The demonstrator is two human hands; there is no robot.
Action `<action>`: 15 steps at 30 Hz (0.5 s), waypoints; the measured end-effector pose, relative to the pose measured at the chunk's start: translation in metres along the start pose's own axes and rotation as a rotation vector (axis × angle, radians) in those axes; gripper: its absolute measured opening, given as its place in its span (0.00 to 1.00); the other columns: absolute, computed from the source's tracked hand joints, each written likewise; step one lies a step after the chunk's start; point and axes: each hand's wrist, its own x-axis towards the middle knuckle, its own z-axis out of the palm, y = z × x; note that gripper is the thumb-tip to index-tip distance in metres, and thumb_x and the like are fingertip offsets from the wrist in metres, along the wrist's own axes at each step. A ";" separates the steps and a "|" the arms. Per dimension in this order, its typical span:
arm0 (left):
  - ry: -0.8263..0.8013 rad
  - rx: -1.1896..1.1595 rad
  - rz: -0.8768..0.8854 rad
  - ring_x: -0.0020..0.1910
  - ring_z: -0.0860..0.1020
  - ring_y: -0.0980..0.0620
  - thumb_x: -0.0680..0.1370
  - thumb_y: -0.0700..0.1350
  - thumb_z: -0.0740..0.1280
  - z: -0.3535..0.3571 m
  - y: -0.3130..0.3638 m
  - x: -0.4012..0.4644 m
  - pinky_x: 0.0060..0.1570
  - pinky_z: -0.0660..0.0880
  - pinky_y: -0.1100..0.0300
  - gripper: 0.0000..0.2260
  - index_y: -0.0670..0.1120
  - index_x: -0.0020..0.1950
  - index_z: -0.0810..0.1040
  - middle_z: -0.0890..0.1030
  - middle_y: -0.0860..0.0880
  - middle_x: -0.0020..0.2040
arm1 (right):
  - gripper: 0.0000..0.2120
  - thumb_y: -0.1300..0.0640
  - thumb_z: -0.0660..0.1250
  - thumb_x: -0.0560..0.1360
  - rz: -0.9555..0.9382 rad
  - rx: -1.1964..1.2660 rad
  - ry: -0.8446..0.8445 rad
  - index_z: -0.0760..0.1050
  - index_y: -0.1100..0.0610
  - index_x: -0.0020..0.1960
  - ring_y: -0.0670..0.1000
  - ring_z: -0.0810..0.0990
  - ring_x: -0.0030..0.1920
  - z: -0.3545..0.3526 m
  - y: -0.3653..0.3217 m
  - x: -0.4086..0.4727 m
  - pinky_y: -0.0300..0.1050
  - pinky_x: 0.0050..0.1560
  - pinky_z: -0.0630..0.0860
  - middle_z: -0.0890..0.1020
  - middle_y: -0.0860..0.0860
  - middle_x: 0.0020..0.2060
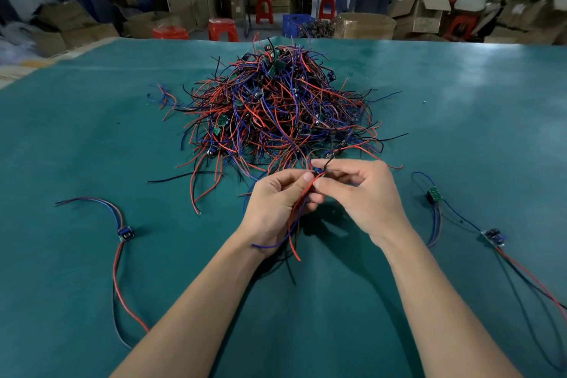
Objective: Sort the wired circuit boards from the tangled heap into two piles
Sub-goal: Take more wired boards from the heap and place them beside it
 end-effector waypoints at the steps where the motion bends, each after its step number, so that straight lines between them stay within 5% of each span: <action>1: -0.011 -0.018 -0.011 0.31 0.79 0.56 0.81 0.36 0.62 -0.001 0.000 0.000 0.33 0.77 0.67 0.07 0.35 0.55 0.78 0.82 0.46 0.35 | 0.13 0.57 0.78 0.69 -0.005 0.004 0.007 0.87 0.43 0.50 0.43 0.83 0.39 -0.001 0.002 0.001 0.47 0.52 0.81 0.88 0.45 0.38; 6: -0.060 -0.021 -0.008 0.33 0.79 0.55 0.80 0.34 0.64 -0.003 0.002 -0.002 0.36 0.77 0.66 0.10 0.33 0.60 0.77 0.82 0.44 0.39 | 0.05 0.54 0.75 0.75 -0.028 0.093 0.044 0.88 0.46 0.48 0.43 0.83 0.37 0.003 0.005 0.001 0.39 0.43 0.76 0.88 0.46 0.40; 10: -0.075 0.019 -0.021 0.30 0.76 0.55 0.80 0.34 0.64 -0.001 0.000 -0.003 0.34 0.74 0.66 0.07 0.36 0.56 0.78 0.81 0.45 0.37 | 0.05 0.52 0.74 0.76 -0.012 0.102 0.168 0.86 0.52 0.44 0.48 0.76 0.35 0.003 0.008 0.003 0.46 0.34 0.75 0.86 0.58 0.39; 15: -0.170 0.161 -0.037 0.26 0.69 0.56 0.81 0.38 0.65 -0.002 -0.002 -0.005 0.28 0.67 0.67 0.06 0.36 0.48 0.79 0.77 0.48 0.32 | 0.06 0.57 0.76 0.75 -0.044 0.147 0.112 0.87 0.51 0.40 0.47 0.78 0.32 -0.006 0.008 0.003 0.38 0.32 0.75 0.87 0.51 0.38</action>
